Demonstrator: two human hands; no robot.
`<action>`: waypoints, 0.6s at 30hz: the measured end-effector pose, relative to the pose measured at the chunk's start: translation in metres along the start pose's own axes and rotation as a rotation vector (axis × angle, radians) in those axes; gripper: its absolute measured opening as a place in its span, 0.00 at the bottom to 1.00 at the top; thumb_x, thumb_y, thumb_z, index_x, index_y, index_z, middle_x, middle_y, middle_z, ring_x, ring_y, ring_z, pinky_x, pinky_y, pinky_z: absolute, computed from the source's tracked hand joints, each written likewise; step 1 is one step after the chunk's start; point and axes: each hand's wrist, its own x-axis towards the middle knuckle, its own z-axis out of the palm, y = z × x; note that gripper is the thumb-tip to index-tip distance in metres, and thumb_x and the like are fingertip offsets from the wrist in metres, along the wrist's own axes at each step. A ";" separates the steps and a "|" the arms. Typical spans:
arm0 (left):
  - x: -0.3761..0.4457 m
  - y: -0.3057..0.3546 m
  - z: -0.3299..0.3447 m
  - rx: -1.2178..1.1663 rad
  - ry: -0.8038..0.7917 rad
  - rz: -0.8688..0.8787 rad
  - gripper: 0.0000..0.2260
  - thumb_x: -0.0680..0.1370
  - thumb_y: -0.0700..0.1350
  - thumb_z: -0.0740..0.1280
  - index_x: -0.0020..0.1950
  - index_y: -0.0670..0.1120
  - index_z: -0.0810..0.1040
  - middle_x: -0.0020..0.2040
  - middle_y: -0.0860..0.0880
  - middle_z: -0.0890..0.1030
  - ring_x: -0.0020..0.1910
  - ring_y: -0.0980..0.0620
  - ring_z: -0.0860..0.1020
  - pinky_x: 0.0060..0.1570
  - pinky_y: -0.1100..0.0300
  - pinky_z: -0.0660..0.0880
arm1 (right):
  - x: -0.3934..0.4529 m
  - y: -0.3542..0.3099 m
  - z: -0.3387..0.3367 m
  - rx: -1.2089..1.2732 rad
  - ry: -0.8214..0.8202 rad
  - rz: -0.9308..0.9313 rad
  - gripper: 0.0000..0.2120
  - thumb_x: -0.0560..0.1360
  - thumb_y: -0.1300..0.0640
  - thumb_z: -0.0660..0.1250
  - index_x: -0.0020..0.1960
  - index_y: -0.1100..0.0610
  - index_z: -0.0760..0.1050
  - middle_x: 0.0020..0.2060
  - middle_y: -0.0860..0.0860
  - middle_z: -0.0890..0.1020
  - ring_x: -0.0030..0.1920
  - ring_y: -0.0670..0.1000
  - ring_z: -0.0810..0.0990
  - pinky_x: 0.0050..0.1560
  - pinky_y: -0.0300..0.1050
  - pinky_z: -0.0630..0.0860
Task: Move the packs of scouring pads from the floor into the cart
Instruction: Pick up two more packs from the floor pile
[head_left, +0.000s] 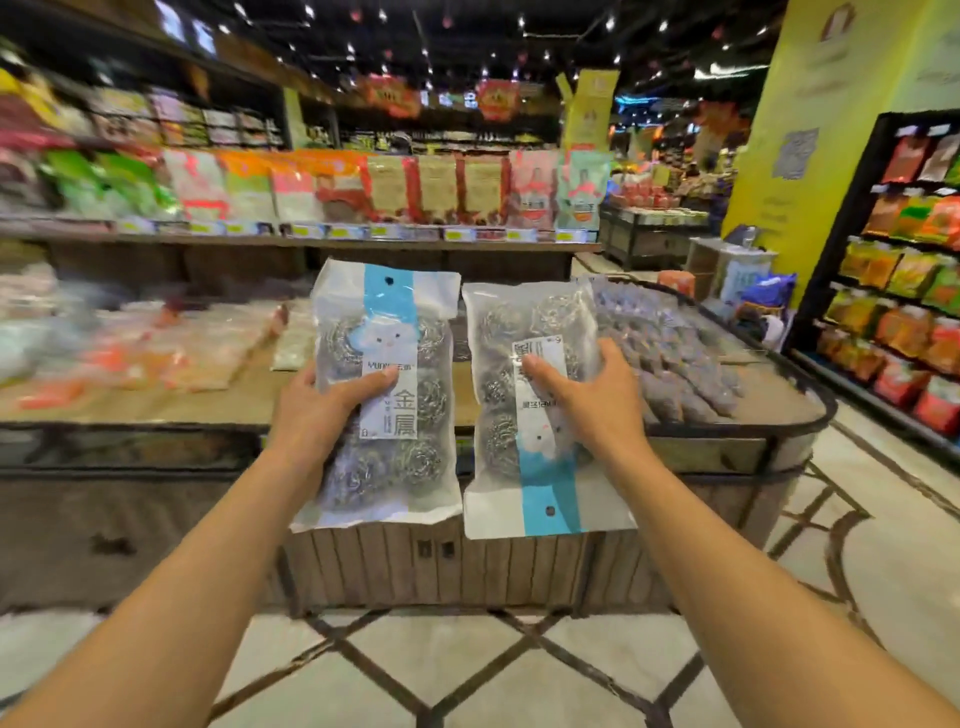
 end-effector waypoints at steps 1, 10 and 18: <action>0.003 0.002 -0.028 0.003 0.036 -0.004 0.21 0.68 0.42 0.82 0.60 0.45 0.82 0.49 0.44 0.88 0.46 0.42 0.88 0.50 0.43 0.83 | -0.002 -0.008 0.028 0.011 -0.031 -0.002 0.32 0.63 0.31 0.78 0.60 0.46 0.75 0.52 0.44 0.84 0.55 0.50 0.84 0.59 0.59 0.81; 0.018 0.003 -0.243 -0.001 0.341 -0.012 0.17 0.71 0.40 0.80 0.58 0.42 0.83 0.47 0.45 0.88 0.43 0.46 0.88 0.38 0.56 0.83 | -0.052 -0.073 0.260 0.111 -0.329 -0.104 0.44 0.69 0.34 0.77 0.78 0.51 0.66 0.71 0.44 0.74 0.70 0.48 0.73 0.71 0.52 0.71; 0.035 -0.013 -0.382 0.006 0.593 -0.020 0.21 0.67 0.45 0.82 0.58 0.45 0.84 0.50 0.46 0.88 0.49 0.42 0.87 0.51 0.46 0.83 | -0.073 -0.109 0.418 0.161 -0.541 -0.110 0.41 0.71 0.39 0.77 0.77 0.54 0.67 0.61 0.41 0.73 0.64 0.46 0.70 0.66 0.45 0.67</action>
